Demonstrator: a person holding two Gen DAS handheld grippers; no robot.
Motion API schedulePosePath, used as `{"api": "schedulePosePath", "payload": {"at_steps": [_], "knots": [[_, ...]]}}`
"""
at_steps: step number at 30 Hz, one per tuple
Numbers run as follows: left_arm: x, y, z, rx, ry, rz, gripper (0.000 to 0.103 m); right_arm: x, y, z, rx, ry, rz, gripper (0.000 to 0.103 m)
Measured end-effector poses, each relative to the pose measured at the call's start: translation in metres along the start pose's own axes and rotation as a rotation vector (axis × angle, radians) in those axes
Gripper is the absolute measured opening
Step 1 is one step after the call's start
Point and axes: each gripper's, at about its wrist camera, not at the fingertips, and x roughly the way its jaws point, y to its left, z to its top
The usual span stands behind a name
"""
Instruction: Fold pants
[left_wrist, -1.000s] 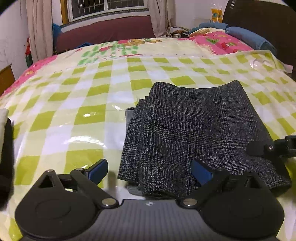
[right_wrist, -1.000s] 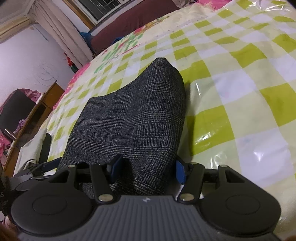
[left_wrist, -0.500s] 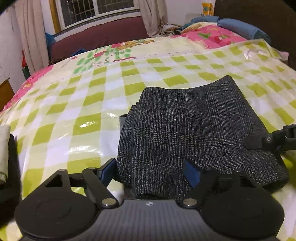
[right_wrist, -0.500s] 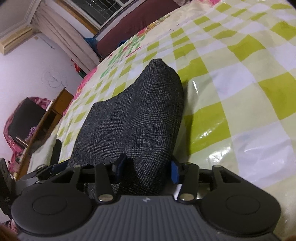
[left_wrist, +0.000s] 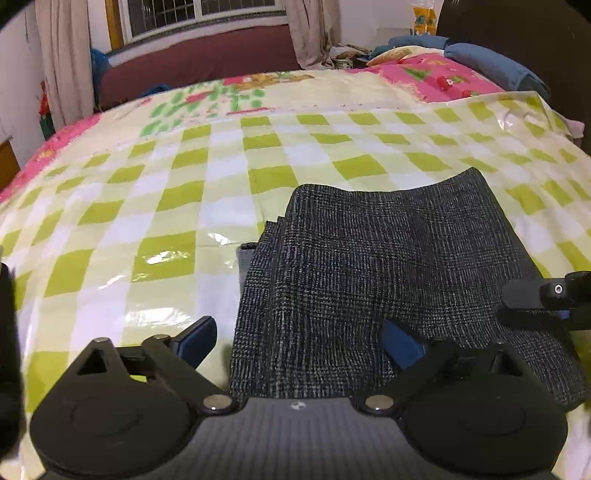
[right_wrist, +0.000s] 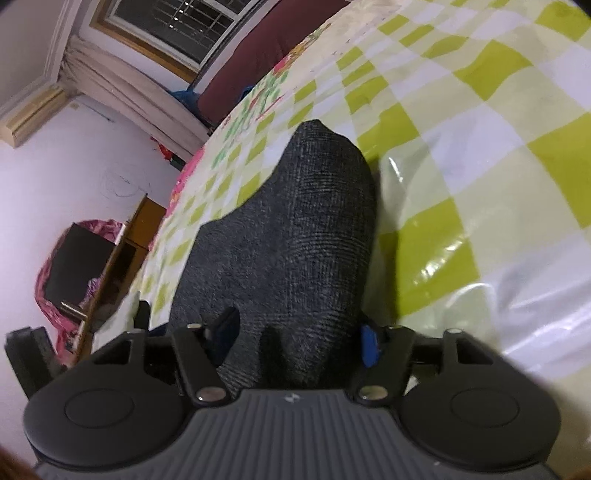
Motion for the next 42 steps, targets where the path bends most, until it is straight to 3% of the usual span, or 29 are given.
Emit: {"api": "schedulePosePath", "payload": {"at_steps": [2,3,5,9,18,26,34,42], "knots": [[0.000,0.002,-0.001,-0.012,0.009,-0.015,0.103,0.002,0.002,0.002,0.002,-0.007,-0.030,0.054],[-0.001,0.002,-0.002,-0.018,0.009,-0.020,0.101,0.002,0.004,0.003,-0.013,-0.007,-0.061,0.040],[-0.004,0.001,-0.006,-0.042,0.016,-0.043,0.092,0.000,0.005,0.003,-0.027,-0.009,-0.059,0.035],[-0.010,-0.017,-0.007,0.011,0.005,0.012,0.090,-0.009,0.011,0.001,-0.082,-0.017,-0.042,0.027],[-0.005,-0.055,0.004,0.058,0.023,-0.021,0.090,-0.045,-0.011,0.008,0.010,-0.091,-0.066,0.024],[0.016,-0.129,0.032,0.197,0.006,-0.119,0.090,-0.101,-0.057,0.023,0.112,-0.178,-0.141,0.024],[0.054,-0.228,0.075,0.331,-0.014,-0.237,0.090,-0.156,-0.110,0.067,0.166,-0.251,-0.291,0.024],[0.100,-0.320,0.124,0.378,-0.032,-0.313,0.090,-0.191,-0.155,0.128,0.181,-0.324,-0.425,0.025]]}}
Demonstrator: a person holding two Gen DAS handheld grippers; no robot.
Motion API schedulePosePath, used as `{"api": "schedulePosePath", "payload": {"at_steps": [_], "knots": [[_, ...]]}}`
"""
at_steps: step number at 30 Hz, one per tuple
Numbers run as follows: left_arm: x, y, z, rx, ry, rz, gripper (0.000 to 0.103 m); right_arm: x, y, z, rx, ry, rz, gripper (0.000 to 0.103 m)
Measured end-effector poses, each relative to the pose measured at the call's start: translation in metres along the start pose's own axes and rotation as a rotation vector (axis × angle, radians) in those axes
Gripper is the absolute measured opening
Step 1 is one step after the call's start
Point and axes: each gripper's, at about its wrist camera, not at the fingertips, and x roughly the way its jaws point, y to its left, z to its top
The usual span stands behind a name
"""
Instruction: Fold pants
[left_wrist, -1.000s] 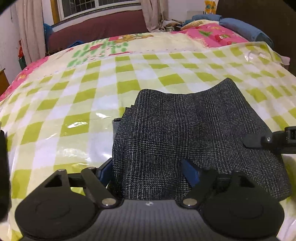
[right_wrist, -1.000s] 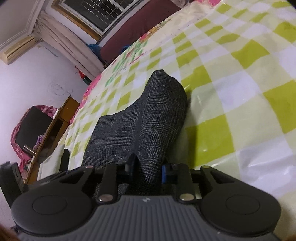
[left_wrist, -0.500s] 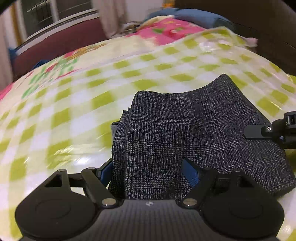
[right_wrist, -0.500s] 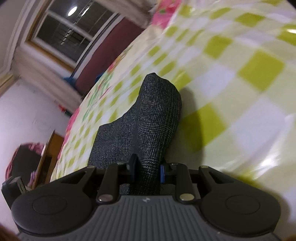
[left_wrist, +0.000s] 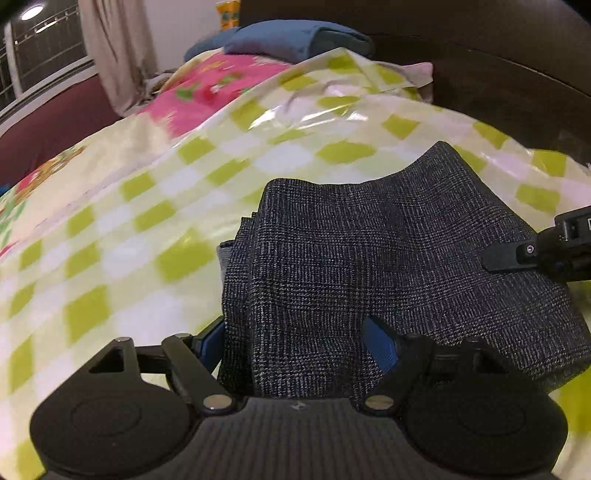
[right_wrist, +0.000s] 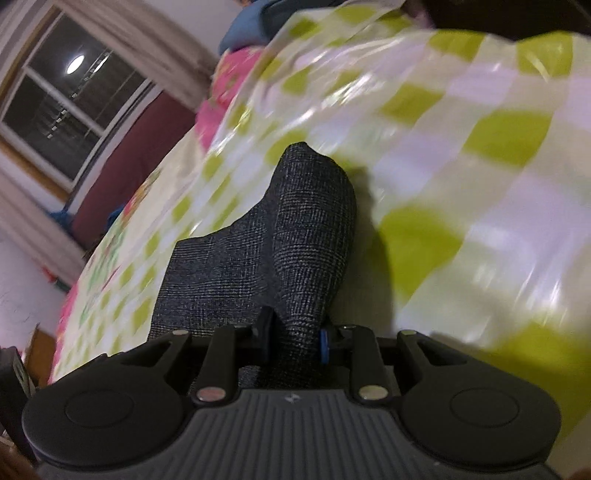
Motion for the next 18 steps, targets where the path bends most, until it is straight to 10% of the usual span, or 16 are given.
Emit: {"api": "schedulePosePath", "payload": {"at_steps": [18], "knots": [[0.040,-0.074,0.061,0.140,-0.017,0.029,0.098,-0.018,-0.054,0.065,-0.098,-0.120,-0.246,0.041]]}}
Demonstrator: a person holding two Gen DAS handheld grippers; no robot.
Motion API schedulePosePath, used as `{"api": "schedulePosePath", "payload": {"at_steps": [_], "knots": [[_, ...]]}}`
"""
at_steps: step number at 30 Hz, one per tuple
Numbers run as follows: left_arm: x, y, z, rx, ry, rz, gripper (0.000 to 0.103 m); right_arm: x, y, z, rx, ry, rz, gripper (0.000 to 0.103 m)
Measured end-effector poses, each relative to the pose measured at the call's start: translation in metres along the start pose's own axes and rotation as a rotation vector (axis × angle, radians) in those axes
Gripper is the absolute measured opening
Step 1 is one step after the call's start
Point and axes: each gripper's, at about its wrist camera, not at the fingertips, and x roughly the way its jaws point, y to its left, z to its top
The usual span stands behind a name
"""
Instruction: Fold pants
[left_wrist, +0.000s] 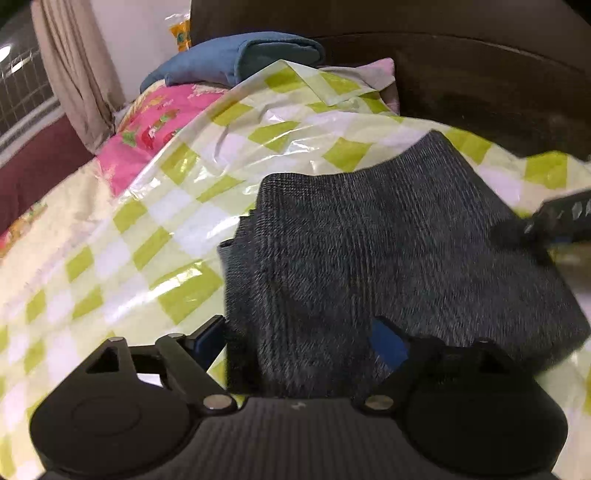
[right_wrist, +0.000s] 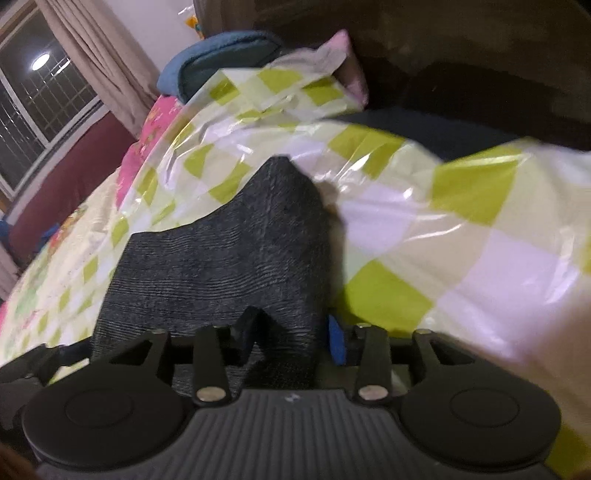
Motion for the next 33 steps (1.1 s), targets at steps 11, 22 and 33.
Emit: {"api": "schedulePosePath", "payload": {"at_steps": [11,22,33], "knots": [[-0.058,-0.011,-0.060,0.043,0.032,0.058,0.098,-0.064,0.027,-0.068,-0.092,-0.029,-0.032,0.042],[-0.115,0.002,-0.102,-0.065,0.026,0.037,0.098,-0.115,0.066,-0.117,-0.114,-0.028,-0.002,0.042],[-0.165,0.020,-0.134,-0.144,-0.020,0.042,0.098,-0.158,0.118,-0.163,-0.129,-0.048,0.072,0.042]]}}
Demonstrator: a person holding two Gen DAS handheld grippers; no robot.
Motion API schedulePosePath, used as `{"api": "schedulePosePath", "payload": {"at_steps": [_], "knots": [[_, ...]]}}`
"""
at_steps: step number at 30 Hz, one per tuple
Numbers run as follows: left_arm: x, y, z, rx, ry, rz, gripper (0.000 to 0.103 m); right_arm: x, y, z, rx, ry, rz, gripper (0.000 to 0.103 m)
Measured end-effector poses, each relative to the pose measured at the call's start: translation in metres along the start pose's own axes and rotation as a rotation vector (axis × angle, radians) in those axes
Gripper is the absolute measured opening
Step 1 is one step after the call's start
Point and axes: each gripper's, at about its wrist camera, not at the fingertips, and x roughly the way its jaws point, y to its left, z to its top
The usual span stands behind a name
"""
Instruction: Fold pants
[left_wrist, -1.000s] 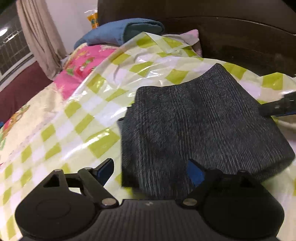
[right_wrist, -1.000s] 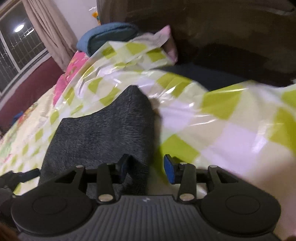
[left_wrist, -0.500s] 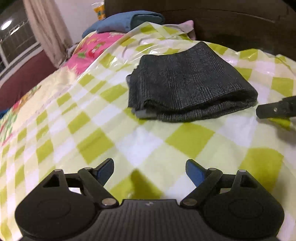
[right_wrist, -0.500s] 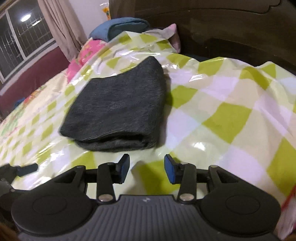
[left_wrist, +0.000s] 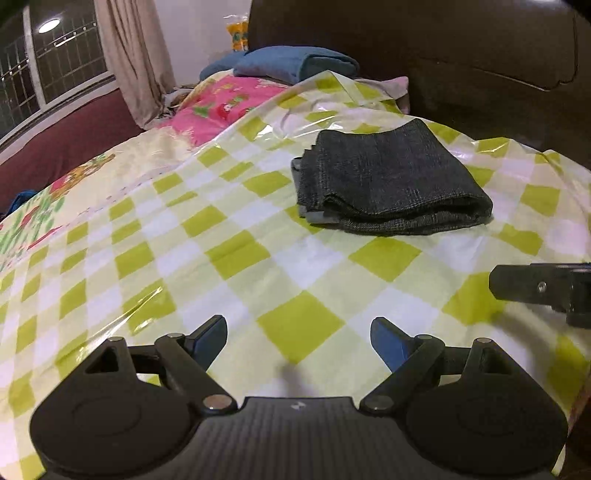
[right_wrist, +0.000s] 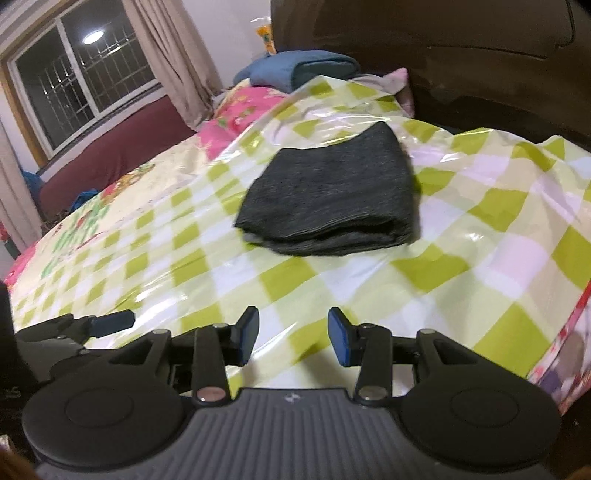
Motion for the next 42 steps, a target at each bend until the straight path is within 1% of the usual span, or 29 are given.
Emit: {"api": "schedulePosePath", "payload": {"at_steps": [5,10,16,30,35,37,42], "knots": [[-0.021,0.008,-0.013,-0.030,-0.021,-0.005,0.098,-0.015,0.017,-0.015,0.005,0.001,0.008,0.042],[-0.039,0.008,-0.025,-0.017,-0.049,-0.001,0.098,-0.027,0.031,-0.030,-0.006,-0.001,0.010,0.043],[-0.054,0.008,-0.036,-0.005,-0.073,0.002,0.098,-0.034,0.039,-0.042,-0.006,-0.002,-0.001,0.043],[-0.068,0.004,-0.060,0.017,-0.063,-0.005,0.098,-0.044,0.050,-0.072,0.007,-0.029,-0.037,0.045],[-0.074,0.015,-0.065,-0.036,-0.067,-0.014,0.102,-0.047,0.050,-0.074,0.016,-0.056,-0.057,0.045],[-0.073,0.019,-0.066,-0.048,-0.065,-0.007,0.103,-0.047,0.051,-0.074,0.011,-0.053,-0.065,0.047],[-0.073,0.026,-0.072,-0.064,-0.058,0.002,0.103,-0.044,0.060,-0.076,-0.034,-0.045,-0.072,0.048]]}}
